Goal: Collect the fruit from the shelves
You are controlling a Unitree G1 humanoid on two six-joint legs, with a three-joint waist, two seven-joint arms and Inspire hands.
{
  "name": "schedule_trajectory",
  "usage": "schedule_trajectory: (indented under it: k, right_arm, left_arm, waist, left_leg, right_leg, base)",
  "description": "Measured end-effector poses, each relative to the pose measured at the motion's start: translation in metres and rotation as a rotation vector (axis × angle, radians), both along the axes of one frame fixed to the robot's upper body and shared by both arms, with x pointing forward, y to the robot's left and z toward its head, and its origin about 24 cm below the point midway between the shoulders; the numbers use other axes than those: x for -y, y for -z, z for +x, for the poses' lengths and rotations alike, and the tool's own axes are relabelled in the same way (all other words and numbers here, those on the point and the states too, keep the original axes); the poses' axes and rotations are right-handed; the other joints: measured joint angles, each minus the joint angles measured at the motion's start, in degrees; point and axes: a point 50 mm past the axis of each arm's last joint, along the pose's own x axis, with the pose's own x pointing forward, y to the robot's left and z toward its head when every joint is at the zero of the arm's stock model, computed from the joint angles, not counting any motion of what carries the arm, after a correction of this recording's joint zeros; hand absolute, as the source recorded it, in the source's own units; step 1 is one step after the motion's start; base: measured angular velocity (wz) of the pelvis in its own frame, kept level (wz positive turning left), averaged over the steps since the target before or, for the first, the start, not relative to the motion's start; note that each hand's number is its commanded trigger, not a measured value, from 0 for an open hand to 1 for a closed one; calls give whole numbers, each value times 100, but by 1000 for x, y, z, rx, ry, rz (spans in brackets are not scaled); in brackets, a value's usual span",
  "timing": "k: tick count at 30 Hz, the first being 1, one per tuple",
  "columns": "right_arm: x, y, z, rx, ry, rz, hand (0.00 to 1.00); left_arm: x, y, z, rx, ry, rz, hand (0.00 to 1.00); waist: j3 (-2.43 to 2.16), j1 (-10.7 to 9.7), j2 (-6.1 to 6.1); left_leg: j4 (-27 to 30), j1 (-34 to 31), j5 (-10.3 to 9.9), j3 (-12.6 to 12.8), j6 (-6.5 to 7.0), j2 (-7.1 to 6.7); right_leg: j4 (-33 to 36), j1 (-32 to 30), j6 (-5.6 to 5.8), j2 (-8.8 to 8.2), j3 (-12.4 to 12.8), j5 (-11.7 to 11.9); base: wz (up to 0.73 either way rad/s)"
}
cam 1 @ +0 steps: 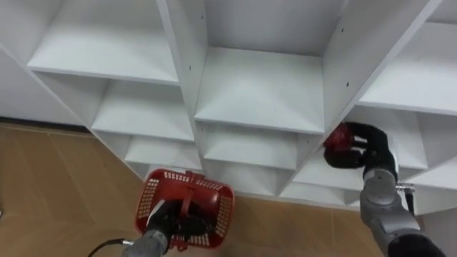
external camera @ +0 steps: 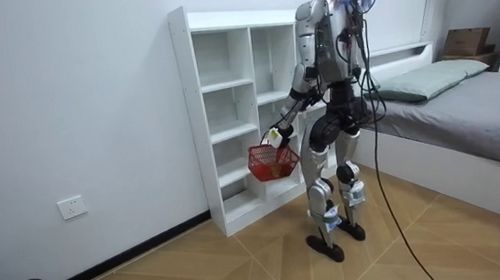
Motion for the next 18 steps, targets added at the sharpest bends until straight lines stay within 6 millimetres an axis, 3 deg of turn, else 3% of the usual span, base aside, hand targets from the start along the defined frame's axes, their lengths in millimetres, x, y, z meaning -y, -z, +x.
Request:
schedule_trajectory:
  k: [4, 9, 12, 18]
  right_arm:
    - [-5, 8, -15, -13, -20, 22, 100]
    - [-13, 14, -38, -13, -58, 48, 100]
    - [-26, 14, -46, -5, -115, 65, 100]
    - [-36, 16, -58, -7, -140, 87, 100]
  left_arm:
    - [-5, -1, -2, 7, -9, 0, 100]
    - [-6, -7, -1, 55, -53, -39, 100]
    - [-2, -6, -5, 57, -75, -68, 100]
    - [4, -10, -9, 79, -130, -132, 100]
  waist:
    - [-9, -92, 0]
    - [-15, -105, 3]
    - [-22, -225, 11]
    - [-42, -276, -20]
  left_leg:
    - [-125, 235, 0, 51, 0, -3]
    - [-309, 604, -1, 257, -1, 7]
    - [-421, 836, -2, 288, -1, 4]
    - [-600, 1189, -2, 302, -4, 2]
  right_leg:
    - [-49, 178, 4, 3, 23, 3]
    - [-113, 407, 24, 33, 247, -7]
    - [-211, 598, 31, 48, 297, -10]
    - [-303, 837, 49, 89, 397, 8]
  base:
    - [-4]
    - [-19]
    - [-13]
    - [-7]
